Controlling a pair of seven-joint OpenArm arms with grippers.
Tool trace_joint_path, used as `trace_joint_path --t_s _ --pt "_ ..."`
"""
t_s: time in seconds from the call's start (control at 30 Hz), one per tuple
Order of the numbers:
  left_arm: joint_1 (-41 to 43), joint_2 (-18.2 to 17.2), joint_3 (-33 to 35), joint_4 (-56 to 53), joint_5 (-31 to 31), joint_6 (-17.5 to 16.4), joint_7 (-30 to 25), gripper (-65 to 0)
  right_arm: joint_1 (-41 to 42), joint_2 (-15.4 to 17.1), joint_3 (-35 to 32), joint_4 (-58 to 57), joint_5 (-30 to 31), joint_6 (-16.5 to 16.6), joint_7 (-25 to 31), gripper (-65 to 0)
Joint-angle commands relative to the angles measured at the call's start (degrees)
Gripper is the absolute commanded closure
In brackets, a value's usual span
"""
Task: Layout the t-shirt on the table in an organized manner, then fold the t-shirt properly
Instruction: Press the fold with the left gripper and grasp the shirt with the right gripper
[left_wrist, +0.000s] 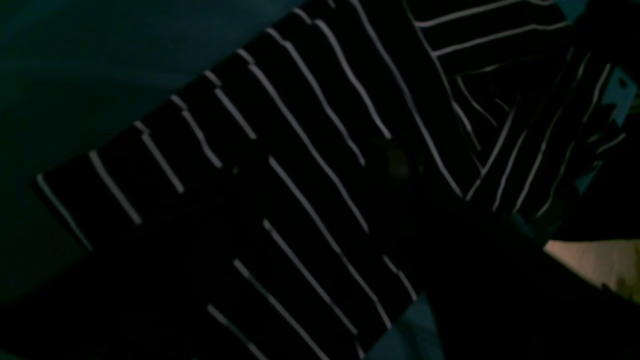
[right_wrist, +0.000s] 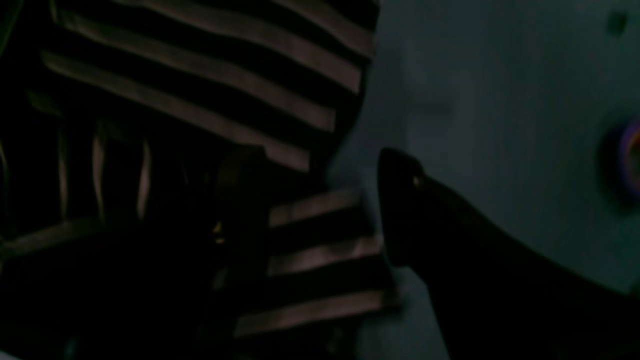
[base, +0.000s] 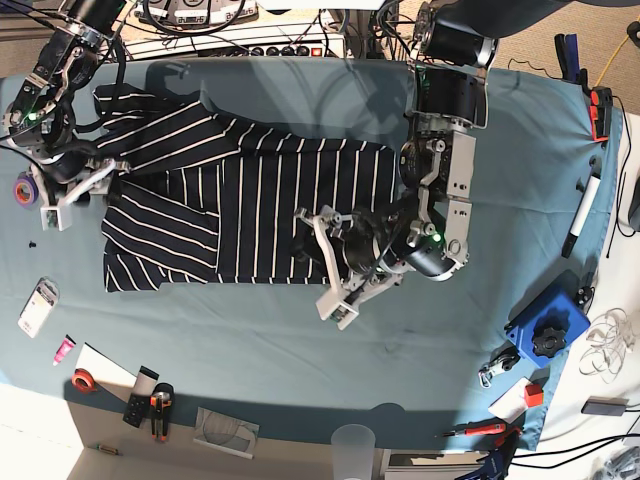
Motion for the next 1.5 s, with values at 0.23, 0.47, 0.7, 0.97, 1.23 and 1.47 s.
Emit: trace_joint_path --t_s 0.23,0.47,0.7,0.97,1.23,1.47 --pt "-0.20 0.44 -0.02 0.87 -0.98 -0.37 -1.42 -31.3 1.53 1.05 12.35 0.44 5.77 2.05 8.48 -34.7" --pt "-0.20 0.46 -0.02 0.87 -1.01 -0.37 -1.42 -31.3 1.51 1.03 13.66 -12.50 15.67 6.84 1.97 -34.7" --pt "-0.20 0.46 -0.02 0.87 -0.98 -0.37 -1.46 -31.3 1.53 1.01 13.66 -26.40 25.38 12.08 1.88 -34.7" --pt "-0.20 0.46 -0.02 0.87 -0.98 -0.35 -1.46 -31.3 6.45 0.85 13.66 -26.56 28.59 12.08 -0.07 -34.7" --pt "-0.20 0.48 -0.02 0.87 -0.81 -0.35 -1.44 -31.3 11.30 -2.71 10.19 -26.58 17.79 8.33 1.81 -34.7" --pt "-0.15 0.46 -0.02 0.87 -0.79 -0.35 -1.40 -31.3 11.02 -4.24 -0.66 -26.58 11.41 2.80 6.14 -34.7"
